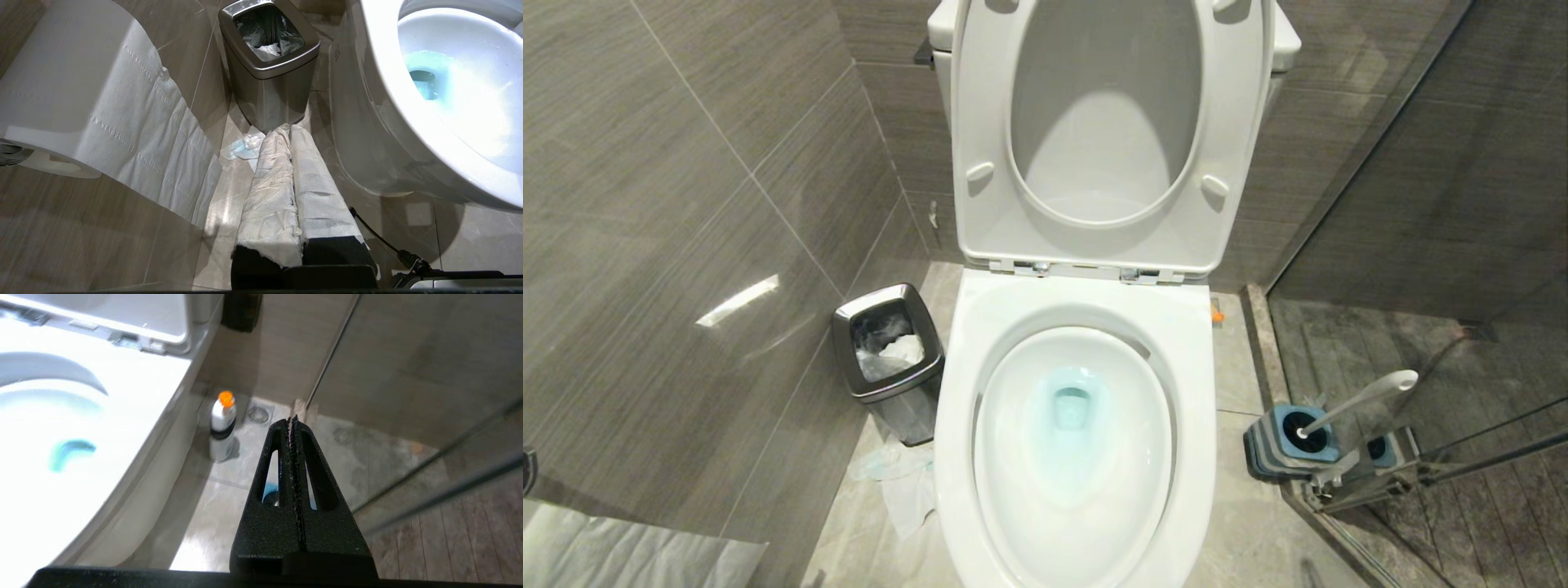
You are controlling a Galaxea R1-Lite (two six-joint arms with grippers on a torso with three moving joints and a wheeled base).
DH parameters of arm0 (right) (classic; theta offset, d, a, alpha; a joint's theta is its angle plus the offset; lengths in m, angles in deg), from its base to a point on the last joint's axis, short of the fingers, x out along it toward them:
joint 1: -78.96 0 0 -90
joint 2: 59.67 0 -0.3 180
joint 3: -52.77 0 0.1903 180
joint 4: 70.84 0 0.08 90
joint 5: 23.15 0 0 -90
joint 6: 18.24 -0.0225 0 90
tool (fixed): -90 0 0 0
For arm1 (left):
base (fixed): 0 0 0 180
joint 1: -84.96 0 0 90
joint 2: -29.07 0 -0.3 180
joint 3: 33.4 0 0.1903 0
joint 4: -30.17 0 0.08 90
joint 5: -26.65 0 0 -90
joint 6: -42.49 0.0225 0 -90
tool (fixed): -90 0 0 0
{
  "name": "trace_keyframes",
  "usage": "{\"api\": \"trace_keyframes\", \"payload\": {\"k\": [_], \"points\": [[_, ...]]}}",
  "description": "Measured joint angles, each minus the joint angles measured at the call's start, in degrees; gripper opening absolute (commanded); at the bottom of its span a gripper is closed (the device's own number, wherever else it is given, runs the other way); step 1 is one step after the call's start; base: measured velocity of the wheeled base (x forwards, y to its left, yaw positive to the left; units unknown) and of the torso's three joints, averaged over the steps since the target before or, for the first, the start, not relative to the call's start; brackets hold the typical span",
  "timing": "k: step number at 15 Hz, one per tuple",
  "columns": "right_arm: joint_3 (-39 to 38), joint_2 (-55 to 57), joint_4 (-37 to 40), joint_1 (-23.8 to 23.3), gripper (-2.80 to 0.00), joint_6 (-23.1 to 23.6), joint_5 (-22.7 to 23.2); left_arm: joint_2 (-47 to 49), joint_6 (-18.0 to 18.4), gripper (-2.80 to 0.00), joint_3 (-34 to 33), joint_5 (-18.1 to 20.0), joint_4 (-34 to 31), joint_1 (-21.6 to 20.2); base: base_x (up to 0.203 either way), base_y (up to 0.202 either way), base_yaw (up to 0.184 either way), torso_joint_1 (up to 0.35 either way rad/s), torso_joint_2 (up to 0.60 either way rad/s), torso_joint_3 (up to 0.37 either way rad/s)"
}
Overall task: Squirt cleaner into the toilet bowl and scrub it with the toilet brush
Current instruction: Flush the toilet
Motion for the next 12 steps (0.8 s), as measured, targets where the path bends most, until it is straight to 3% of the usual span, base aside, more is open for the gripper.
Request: {"api": "trace_keyframes", "payload": {"k": [5,12], "points": [[0.0,-20.8,24.4,2.0,-2.80,0.0,0.5,0.0,0.0,-2.80,0.0,0.0,0.0,0.0,0.000,0.000,0.000,0.000,0.00,0.000],[0.0,-43.6,47.6,3.5,-2.80,-0.5,0.2,0.0,0.0,-2.80,0.0,0.0,0.0,0.0,0.000,0.000,0.000,0.000,0.00,0.000]]}}
